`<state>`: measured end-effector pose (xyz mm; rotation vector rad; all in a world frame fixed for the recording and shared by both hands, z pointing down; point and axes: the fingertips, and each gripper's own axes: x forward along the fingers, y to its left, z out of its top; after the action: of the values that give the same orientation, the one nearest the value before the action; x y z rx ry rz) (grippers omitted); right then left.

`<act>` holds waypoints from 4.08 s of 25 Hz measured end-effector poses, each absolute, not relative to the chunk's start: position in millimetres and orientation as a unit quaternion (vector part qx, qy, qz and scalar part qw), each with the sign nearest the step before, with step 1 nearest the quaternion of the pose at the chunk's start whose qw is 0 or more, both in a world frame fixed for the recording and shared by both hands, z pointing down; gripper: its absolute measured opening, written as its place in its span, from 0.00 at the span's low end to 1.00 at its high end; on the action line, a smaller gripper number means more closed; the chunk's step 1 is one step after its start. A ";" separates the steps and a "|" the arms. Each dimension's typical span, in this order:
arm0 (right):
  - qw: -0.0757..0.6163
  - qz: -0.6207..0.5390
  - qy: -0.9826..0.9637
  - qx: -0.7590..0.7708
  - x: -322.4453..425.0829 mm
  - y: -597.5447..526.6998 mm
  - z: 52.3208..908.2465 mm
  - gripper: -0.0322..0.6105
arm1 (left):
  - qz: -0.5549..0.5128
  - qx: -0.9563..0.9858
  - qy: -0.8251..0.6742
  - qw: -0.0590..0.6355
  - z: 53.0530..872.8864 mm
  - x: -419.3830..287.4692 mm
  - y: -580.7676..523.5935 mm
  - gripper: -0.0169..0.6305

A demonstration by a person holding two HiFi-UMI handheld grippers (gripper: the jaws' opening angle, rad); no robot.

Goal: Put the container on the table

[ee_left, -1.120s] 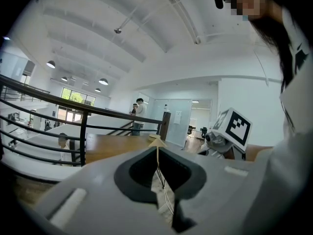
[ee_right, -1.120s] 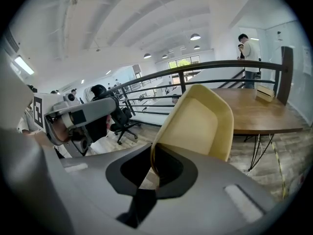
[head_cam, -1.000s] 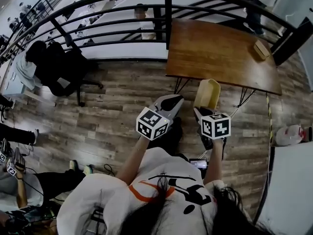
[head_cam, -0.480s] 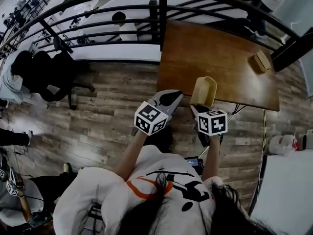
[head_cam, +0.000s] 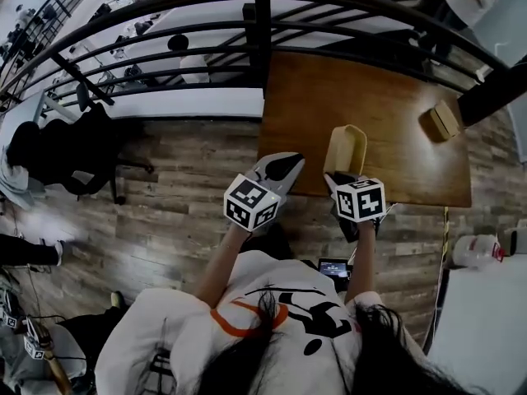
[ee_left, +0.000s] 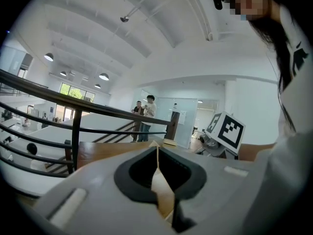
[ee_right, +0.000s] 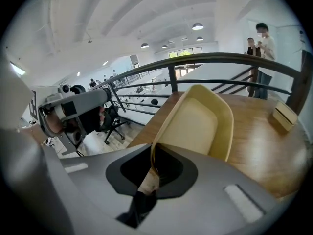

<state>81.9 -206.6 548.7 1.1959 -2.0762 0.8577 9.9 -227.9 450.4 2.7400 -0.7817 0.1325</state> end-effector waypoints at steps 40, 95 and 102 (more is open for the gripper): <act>0.605 0.053 -0.784 0.129 106.9 -480.4 681.7 0.11 | 0.045 0.844 -0.494 0.203 478.0 37.7 -335.2 0.03; 0.187 0.256 -0.865 0.390 58.5 -243.5 506.0 0.19 | 0.039 0.911 -0.368 0.182 469.4 -15.9 -219.6 0.03; 0.163 0.267 -0.859 0.405 82.0 -224.2 498.1 0.18 | 0.031 0.917 -0.357 0.176 461.4 6.7 -212.9 0.03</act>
<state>82.0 -224.2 498.1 1.1551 -2.4509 0.7610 6.7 -212.9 461.4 2.5965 -1.0105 0.0892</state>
